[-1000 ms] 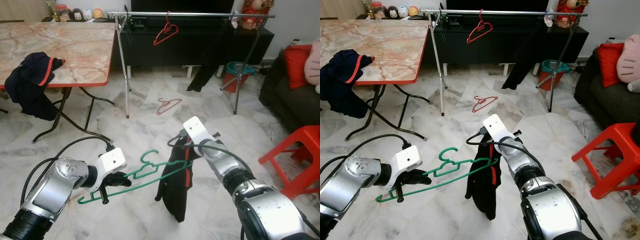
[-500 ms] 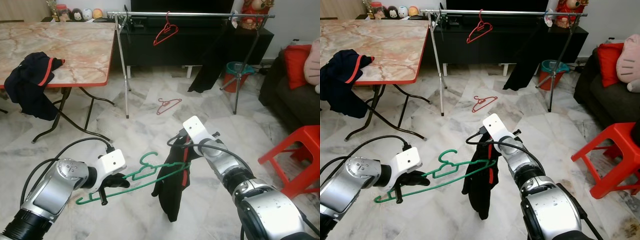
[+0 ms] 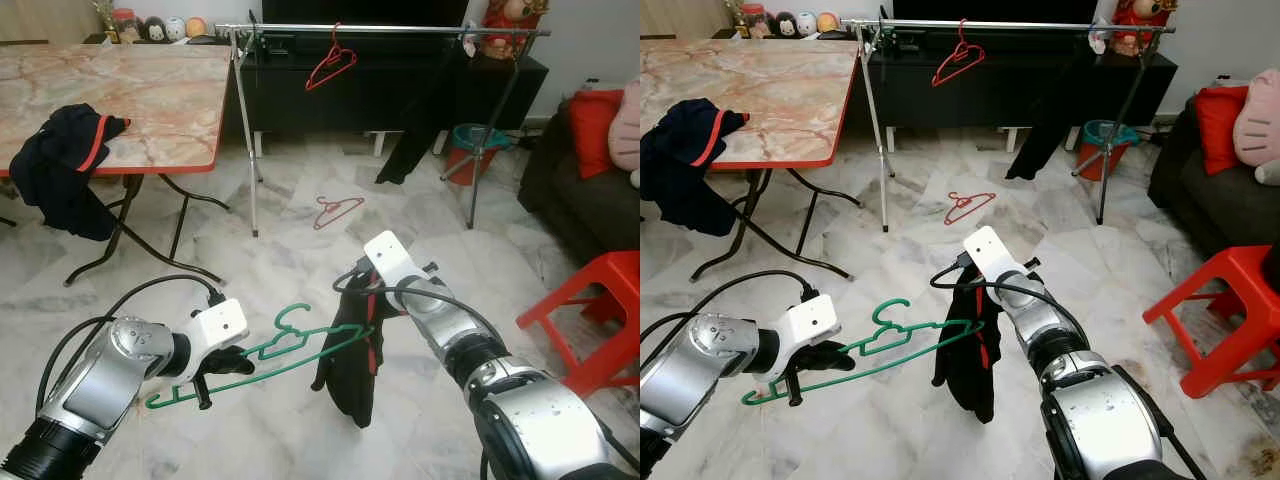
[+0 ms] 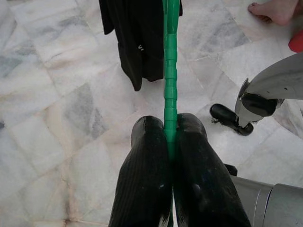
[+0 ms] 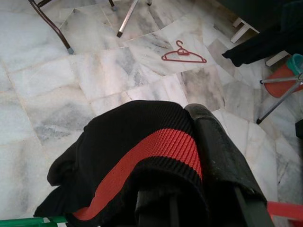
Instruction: Hang hanger
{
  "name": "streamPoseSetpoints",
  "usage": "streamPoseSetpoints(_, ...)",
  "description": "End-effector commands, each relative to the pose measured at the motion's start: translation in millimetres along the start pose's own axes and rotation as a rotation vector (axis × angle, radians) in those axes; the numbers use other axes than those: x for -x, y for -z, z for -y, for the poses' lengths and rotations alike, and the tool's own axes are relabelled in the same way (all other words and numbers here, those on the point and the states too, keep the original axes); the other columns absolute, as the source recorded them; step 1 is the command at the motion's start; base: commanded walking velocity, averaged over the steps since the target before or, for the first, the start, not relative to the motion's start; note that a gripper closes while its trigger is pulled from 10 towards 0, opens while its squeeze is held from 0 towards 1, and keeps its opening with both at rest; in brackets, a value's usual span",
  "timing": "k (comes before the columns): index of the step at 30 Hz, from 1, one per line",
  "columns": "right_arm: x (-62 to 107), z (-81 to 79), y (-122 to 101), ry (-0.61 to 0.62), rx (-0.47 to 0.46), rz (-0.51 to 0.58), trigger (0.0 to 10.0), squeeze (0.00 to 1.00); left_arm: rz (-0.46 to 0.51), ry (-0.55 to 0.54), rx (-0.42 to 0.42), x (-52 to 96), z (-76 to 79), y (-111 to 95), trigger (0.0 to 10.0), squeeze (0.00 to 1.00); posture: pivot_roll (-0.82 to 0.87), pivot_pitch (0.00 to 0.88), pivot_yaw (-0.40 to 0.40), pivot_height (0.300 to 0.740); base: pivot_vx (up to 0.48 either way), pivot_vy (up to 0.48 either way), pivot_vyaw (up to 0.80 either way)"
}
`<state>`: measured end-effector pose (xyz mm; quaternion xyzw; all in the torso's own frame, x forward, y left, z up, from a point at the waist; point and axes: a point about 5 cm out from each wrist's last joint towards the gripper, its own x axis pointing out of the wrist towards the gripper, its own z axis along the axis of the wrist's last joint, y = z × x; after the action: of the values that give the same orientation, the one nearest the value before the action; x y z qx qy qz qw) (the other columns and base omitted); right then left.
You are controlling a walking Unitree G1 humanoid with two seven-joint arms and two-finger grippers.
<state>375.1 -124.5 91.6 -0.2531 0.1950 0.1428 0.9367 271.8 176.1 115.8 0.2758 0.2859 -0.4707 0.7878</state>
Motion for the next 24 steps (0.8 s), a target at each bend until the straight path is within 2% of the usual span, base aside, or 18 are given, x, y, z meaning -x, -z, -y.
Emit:
streamPoseSetpoints(1, -0.6, 4.7, -12.0, 0.004, 0.009, 0.04, 10.0, 0.0, -0.029, -0.019, -0.027, 1.4, -3.8, 0.0, 10.0, 0.0, -0.08, 0.0, -0.068, 0.74, 0.0, 0.0, 0.0)
streamPoseSetpoints(14, -0.7, 3.3, -12.5, -0.007, 0.02, 0.043, 10.0, 0.0, -0.062, -0.074, -0.038, 1.5, -9.9, 3.3, 10.0, 0.0, -0.08, 0.0, -0.069, 0.74, 0.0, 0.0, 0.0)
streamPoseSetpoints(24, -0.9, 1.3, -12.7, -0.012, 0.019, 0.042, 10.0, 0.0, 0.013, -0.051, -0.022, -1.6, -6.5, -7.6, 10.0, 0.0, -0.08, 0.0, -0.071, 0.74, 0.0, 0.0, 0.0)
